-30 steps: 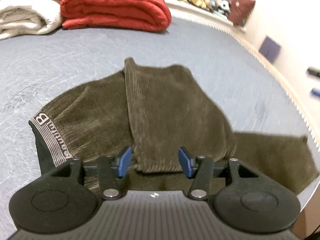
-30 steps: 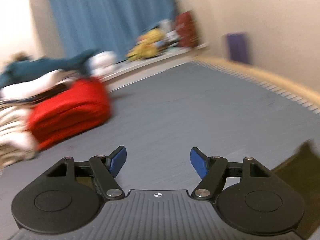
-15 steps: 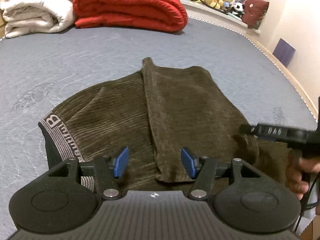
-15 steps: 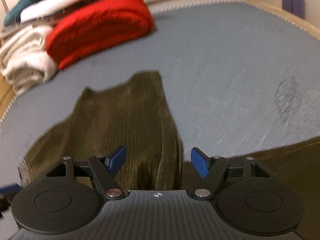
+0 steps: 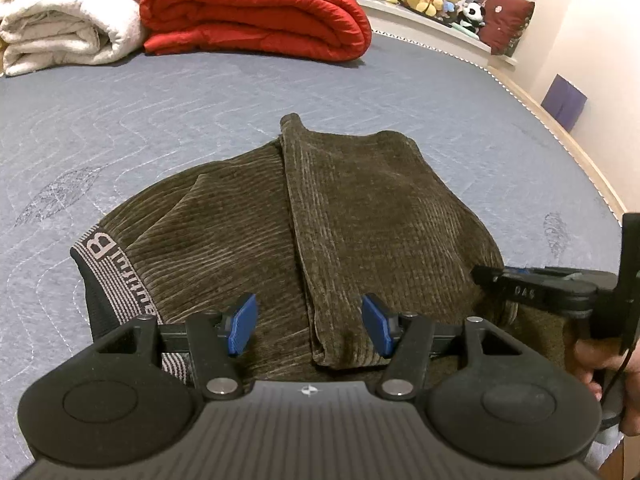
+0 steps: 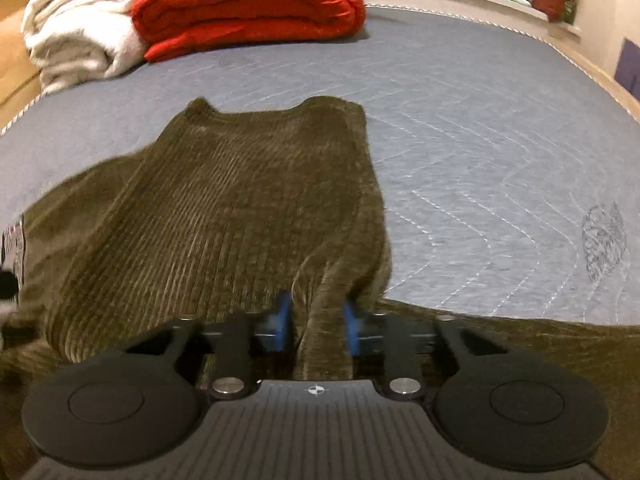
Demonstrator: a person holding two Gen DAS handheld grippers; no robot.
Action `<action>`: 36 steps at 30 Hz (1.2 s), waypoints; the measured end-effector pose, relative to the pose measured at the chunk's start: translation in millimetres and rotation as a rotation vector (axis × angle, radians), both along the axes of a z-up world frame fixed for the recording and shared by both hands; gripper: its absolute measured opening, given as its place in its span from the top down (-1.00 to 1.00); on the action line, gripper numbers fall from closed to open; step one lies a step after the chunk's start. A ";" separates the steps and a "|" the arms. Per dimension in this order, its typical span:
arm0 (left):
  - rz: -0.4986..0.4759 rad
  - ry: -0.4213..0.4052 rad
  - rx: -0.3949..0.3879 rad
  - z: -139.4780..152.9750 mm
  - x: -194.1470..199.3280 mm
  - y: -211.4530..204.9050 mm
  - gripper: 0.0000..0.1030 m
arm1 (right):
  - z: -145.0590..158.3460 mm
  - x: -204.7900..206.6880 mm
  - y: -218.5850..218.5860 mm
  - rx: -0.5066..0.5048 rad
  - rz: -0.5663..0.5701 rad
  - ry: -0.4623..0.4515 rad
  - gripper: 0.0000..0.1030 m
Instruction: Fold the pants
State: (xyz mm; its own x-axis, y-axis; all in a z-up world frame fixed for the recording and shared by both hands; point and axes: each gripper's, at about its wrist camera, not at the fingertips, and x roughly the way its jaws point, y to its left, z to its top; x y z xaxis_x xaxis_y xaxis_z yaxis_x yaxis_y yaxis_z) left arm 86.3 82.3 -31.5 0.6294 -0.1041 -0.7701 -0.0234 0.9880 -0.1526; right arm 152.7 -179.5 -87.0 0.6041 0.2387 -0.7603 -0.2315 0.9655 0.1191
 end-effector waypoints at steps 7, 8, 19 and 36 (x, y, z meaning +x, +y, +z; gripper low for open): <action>0.007 -0.005 -0.006 2.1 -1.8 3.3 -0.23 | 33.5 -11.5 -6.4 0.055 0.071 -0.087 0.74; 0.008 -0.005 -0.006 2.5 -1.9 3.0 -0.23 | 41.2 -14.0 -5.7 0.065 0.093 -0.111 0.74; 0.001 -0.002 -0.008 2.0 -1.6 -0.6 -0.23 | 59.0 -59.9 22.0 -0.047 0.496 -0.209 0.74; -0.006 0.009 0.003 -2.2 1.5 -6.6 -0.30 | 15.2 -18.1 -6.4 0.147 0.206 0.003 -0.06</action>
State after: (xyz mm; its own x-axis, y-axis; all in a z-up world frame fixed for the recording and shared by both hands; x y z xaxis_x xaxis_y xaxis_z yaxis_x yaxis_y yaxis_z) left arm 87.8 75.7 -33.7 0.6220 -0.1056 -0.7759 -0.0187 0.9886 -0.1495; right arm 134.6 -186.0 -71.8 0.5290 0.4649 -0.7099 -0.4211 0.8701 0.2560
